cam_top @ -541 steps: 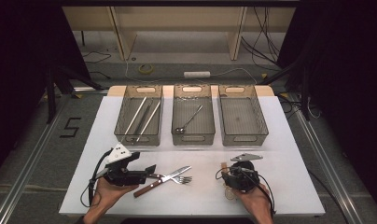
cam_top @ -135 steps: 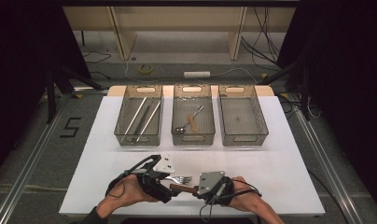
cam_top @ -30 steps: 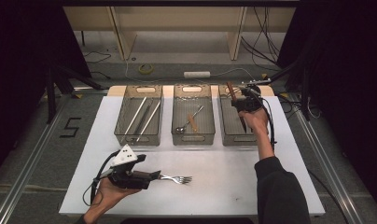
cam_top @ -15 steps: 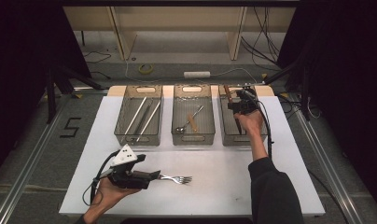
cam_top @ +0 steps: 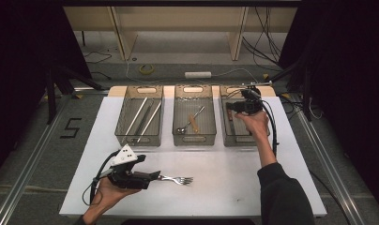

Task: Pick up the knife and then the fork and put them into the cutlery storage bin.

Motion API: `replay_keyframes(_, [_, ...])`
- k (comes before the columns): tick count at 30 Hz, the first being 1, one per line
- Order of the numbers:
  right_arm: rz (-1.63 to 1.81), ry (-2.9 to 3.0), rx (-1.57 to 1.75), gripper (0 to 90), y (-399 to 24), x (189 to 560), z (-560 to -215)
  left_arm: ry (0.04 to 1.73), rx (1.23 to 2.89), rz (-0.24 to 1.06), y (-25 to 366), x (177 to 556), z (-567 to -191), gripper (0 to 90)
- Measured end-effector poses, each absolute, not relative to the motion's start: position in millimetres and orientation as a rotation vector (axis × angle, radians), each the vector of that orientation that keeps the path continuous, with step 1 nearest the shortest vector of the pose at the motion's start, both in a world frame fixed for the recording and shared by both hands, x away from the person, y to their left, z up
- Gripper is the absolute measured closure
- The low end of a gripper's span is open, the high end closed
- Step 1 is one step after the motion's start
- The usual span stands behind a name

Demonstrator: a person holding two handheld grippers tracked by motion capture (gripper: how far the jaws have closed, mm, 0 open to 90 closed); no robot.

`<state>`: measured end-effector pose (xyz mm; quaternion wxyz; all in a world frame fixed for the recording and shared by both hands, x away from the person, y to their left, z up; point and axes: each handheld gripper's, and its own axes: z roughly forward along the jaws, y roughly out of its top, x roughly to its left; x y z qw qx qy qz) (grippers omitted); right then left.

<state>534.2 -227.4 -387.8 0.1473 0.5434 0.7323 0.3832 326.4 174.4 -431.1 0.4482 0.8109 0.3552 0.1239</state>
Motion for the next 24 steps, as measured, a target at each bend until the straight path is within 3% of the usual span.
replay_keyframes(11, [1.263,2.215,1.293,36.9,-228.2,469.2,-367.3,0.841,2.121,0.292,169.9,334.5,-426.9,19.1])
replay_keyframes(24, [1.373,2.279,1.121,33.7,-227.8,400.9,-381.9,0.759,2.395,0.278,161.5,352.3,-431.3,22.0])
